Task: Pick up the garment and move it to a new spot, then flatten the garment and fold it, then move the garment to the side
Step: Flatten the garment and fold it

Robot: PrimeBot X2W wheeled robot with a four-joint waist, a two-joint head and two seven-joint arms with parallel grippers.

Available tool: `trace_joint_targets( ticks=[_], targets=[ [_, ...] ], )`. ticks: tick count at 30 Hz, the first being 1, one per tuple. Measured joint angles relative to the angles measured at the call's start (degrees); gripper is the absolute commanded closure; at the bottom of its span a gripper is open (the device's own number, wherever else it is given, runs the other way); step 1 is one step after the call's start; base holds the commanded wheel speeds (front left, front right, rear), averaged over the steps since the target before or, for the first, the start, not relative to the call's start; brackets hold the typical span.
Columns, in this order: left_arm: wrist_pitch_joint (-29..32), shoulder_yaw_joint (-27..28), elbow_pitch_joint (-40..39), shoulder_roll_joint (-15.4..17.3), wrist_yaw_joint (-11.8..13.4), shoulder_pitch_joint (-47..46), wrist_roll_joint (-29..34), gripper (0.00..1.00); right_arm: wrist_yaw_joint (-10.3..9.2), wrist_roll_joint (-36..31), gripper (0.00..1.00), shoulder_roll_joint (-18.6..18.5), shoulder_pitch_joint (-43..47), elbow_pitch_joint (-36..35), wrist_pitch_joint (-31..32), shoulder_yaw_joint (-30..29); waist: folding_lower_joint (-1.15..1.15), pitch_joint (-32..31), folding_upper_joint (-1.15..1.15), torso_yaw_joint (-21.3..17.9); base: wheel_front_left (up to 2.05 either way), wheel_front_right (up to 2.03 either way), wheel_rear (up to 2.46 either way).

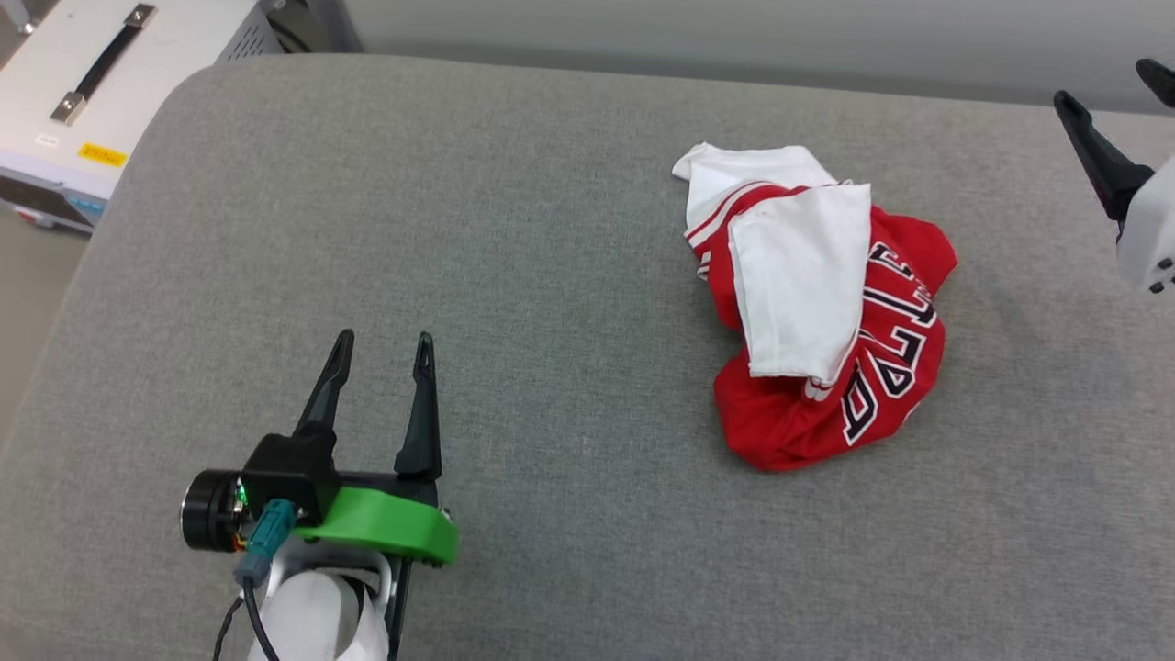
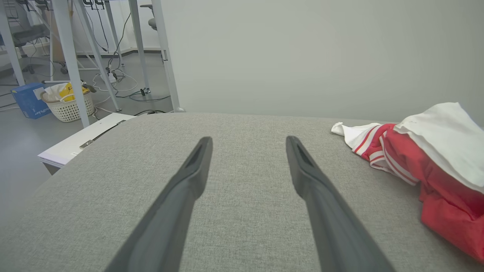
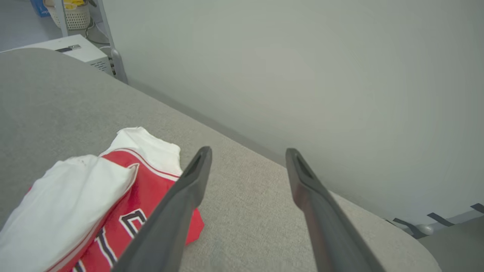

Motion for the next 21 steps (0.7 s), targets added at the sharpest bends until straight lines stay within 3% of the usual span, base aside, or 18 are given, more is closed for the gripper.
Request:
trace_joint_targets(
  ticks=[5, 10, 21],
  targets=[
    [0.0, -2.0, -1.4, -0.1, 1.1, -2.6, -1.9, 0.0, 0.0, 11.0, 0.0, -5.5, -7.6, 1.5, 16.5, 11.7, 0.01, 4.0, 0.0, 1.6, 0.0, 0.0, 0.0],
    [0.0, -3.5, -2.6, -0.1, 2.1, -4.4, -3.2, 0.0, 0.0, 16.4, 0.0, -6.9, -13.4, 3.2, 25.4, 18.7, 0.01, 7.6, 0.0, 3.3, 0.0, 0.0, 0.0],
    [0.0, -5.6, -3.2, -0.1, 3.5, -6.4, -4.4, 0.0, -0.01, 18.8, 0.0, -5.6, -16.4, 9.8, 29.3, 30.5, 0.01, 13.5, 0.0, 7.3, 0.0, 0.0, 0.0]
  ],
)
